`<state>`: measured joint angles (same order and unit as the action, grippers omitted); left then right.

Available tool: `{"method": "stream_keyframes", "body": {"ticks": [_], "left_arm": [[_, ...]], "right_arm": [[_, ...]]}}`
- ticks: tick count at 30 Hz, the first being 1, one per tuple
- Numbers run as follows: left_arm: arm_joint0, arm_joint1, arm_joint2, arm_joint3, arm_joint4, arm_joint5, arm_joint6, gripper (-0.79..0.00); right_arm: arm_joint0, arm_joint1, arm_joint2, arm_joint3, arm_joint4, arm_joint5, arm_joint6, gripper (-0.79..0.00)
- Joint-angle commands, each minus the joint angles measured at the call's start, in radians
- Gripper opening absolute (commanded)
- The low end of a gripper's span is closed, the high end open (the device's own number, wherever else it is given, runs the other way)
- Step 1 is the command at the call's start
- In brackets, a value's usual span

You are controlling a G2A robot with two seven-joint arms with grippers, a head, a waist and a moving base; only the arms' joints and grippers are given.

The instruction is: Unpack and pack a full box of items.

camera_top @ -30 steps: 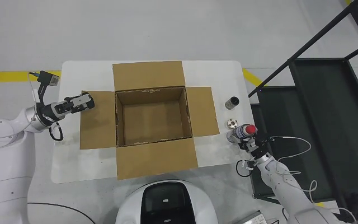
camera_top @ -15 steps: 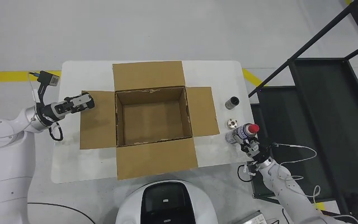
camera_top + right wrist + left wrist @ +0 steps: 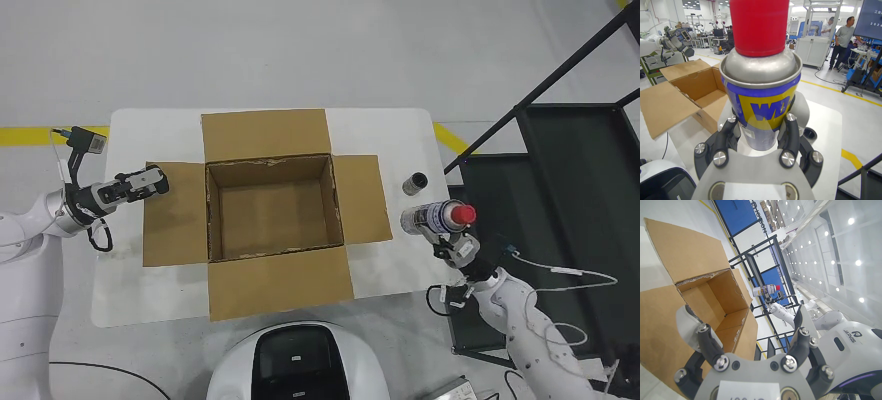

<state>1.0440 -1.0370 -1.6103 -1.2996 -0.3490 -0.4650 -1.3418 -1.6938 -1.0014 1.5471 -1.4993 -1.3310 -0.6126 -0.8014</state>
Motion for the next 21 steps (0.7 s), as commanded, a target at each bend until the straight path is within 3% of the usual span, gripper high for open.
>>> {"method": "stream_keyframes", "body": {"ticks": [1, 9, 12, 21], "left_arm": [[0.000, 0.000, 0.000, 0.000, 0.000, 0.000, 0.000, 0.000], [0.000, 0.000, 0.000, 0.000, 0.000, 0.000, 0.000, 0.000], [0.000, 0.000, 0.000, 0.000, 0.000, 0.000, 0.000, 0.000], [0.000, 0.000, 0.000, 0.000, 0.000, 0.000, 0.000, 0.000]], "right_arm": [[-0.007, -0.004, -0.003, -0.086, 0.047, 0.033, 0.098, -0.785], [0.049, -0.024, -0.099, -0.197, 0.110, 0.132, 0.328, -0.785], [0.072, -0.030, -0.116, -0.180, 0.173, 0.115, 0.335, -0.785], [0.072, -0.030, -0.116, -0.180, 0.173, 0.115, 0.335, -0.785]]}}
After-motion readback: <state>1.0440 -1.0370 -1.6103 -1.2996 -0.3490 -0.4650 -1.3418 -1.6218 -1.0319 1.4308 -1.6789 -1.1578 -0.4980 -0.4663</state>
